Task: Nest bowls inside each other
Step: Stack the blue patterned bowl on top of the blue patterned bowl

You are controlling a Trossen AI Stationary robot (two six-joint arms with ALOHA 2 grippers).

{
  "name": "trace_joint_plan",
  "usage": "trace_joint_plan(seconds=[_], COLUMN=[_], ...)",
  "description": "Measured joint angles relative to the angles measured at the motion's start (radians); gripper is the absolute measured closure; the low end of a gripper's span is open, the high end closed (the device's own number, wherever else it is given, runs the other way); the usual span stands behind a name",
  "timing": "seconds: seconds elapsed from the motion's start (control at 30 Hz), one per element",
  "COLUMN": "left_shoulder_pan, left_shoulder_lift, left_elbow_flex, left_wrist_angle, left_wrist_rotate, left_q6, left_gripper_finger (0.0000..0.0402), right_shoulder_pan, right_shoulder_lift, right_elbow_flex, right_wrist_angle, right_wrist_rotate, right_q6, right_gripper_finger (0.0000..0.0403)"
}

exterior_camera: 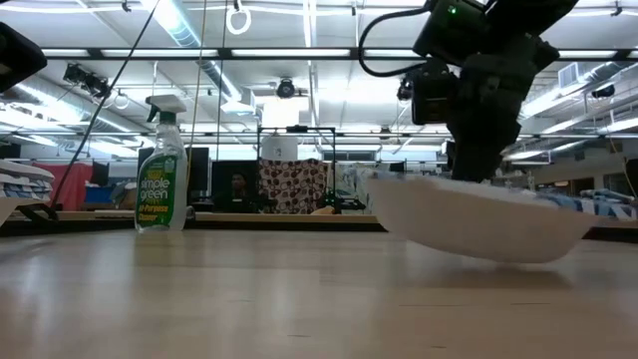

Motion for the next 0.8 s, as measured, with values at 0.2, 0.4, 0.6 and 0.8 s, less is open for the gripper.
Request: trace_joint_plan(seconds=[0.2,0.4,0.6,0.8], left_shoulder_pan=[0.000,0.000,-0.010,-0.076], left_shoulder_lift=[0.000,0.000,-0.030,-0.164], left_elbow_flex=[0.000,0.000,0.007,0.014], left_wrist_angle=[0.000,0.000,0.030,-0.122], left_wrist_rotate=[0.000,-0.001,-0.012,-0.176], left_q6=[-0.004,-0.003,0.075,0.103], left_gripper_finger=[0.0221,0.0221,0.0221,0.0221], right_shoulder_pan=[0.000,0.000,0.000,0.018], right_shoulder_lift=[0.000,0.000,0.000,0.056], right_elbow_flex=[0.000,0.000,0.000,0.105], right_wrist_angle=[0.010,0.077,0.229,0.249], right_wrist_rotate=[-0.012,-0.048,-0.059,-0.068], right_q6=[0.004,0.036,0.116,0.157], right_gripper_finger=[0.0329,0.0329,0.0329,0.0329])
